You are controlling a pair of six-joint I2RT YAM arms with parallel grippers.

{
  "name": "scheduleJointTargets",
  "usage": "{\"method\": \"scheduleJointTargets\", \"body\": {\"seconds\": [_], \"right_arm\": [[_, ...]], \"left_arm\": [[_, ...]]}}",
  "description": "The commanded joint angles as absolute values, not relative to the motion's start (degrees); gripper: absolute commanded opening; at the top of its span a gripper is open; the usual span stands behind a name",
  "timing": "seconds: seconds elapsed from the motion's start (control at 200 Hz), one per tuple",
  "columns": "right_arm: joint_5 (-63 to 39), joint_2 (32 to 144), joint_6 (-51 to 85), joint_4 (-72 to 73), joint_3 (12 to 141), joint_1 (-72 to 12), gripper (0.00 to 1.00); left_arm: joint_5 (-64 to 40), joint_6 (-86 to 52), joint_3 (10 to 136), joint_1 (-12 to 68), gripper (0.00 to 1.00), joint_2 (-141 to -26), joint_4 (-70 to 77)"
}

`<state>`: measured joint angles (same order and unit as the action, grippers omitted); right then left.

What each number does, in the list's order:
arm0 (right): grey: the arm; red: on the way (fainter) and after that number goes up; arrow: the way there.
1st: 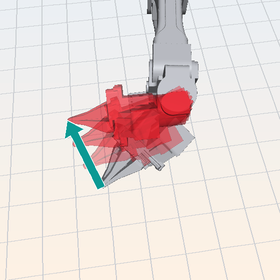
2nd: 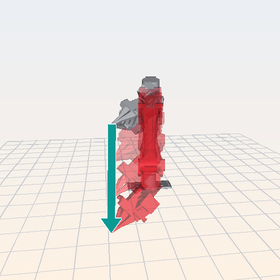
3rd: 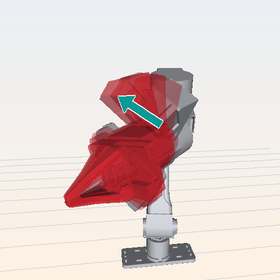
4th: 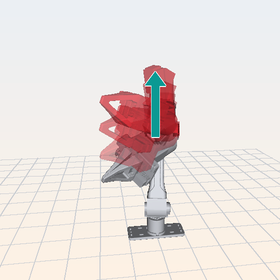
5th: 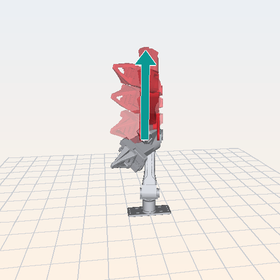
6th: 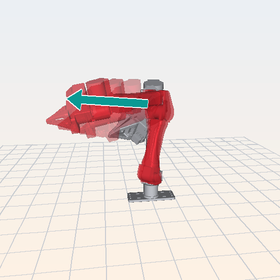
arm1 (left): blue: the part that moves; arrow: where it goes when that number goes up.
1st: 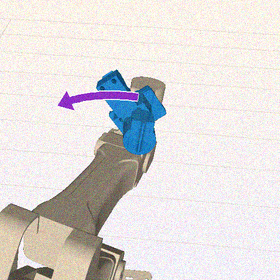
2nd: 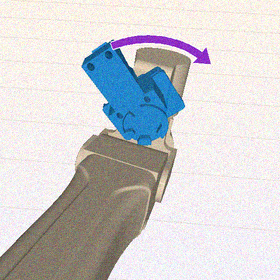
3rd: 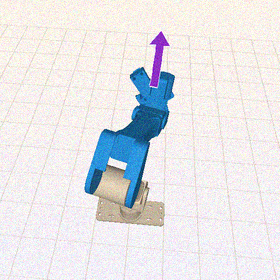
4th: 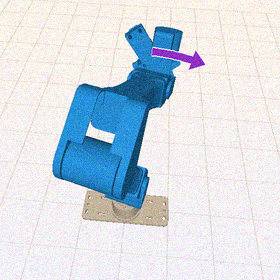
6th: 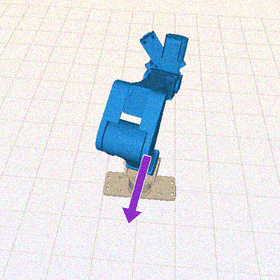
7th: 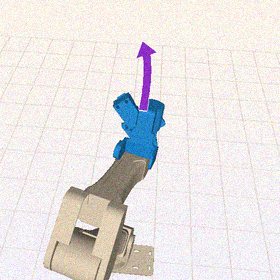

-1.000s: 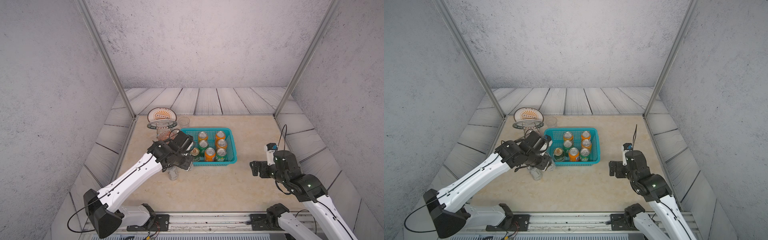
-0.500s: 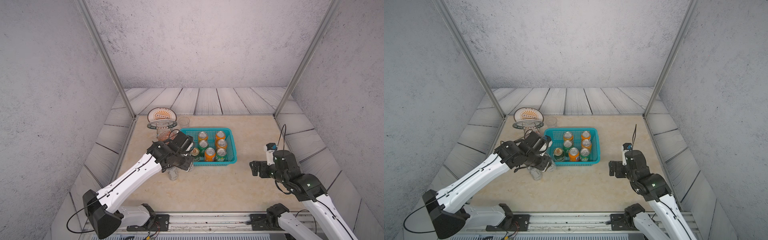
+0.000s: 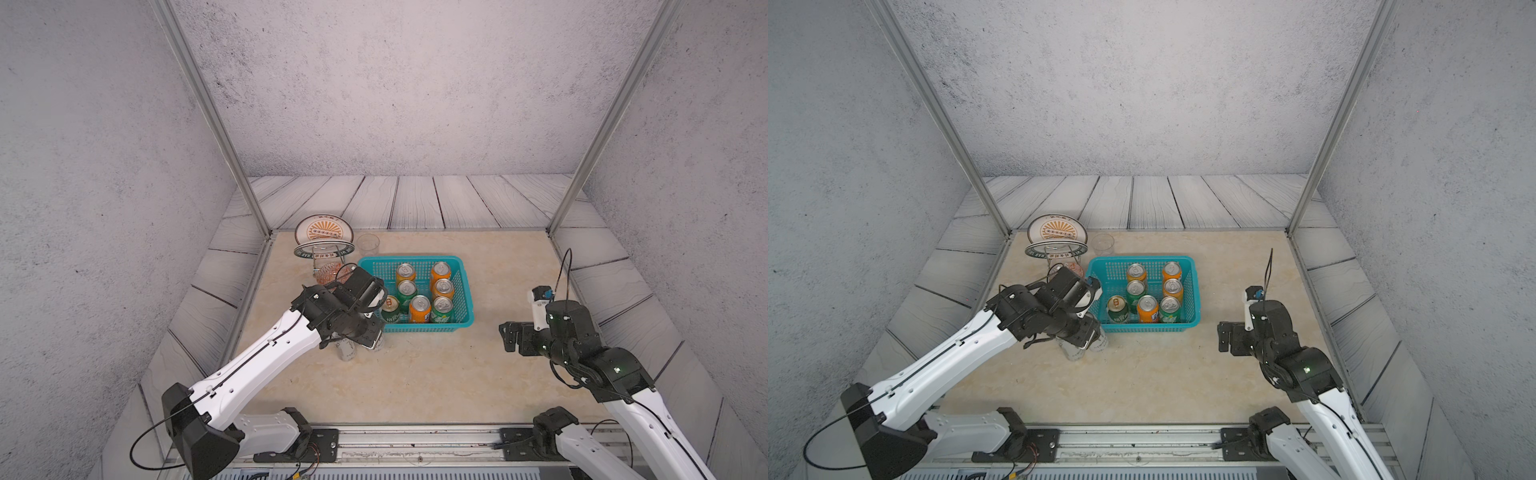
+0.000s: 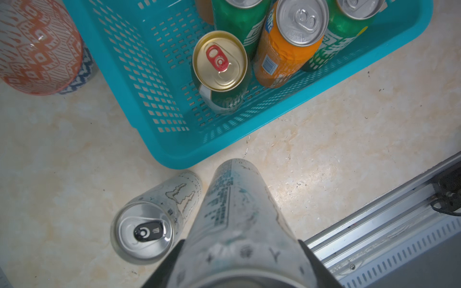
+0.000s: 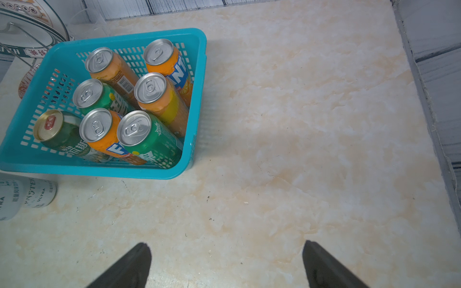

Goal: Take out the drinks from the basket
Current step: Place the drink at the center of the board.

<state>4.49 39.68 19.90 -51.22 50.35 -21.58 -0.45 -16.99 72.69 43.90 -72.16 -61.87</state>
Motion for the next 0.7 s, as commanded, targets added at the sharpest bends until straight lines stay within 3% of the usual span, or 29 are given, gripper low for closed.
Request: {"method": "scheduleJointTargets", "body": {"seconds": [0.0,0.696], "right_arm": [[4.0,39.5,20.3,-51.5,50.3,-21.8,0.99],[3.8,39.4,20.5,-51.4,49.7,-21.7,0.99]], "left_arm": [[0.0,-17.2,72.5,44.1,0.52,-73.7,-57.8],[-0.3,-19.1,64.5,44.1,0.53,-82.4,-49.9]]}}
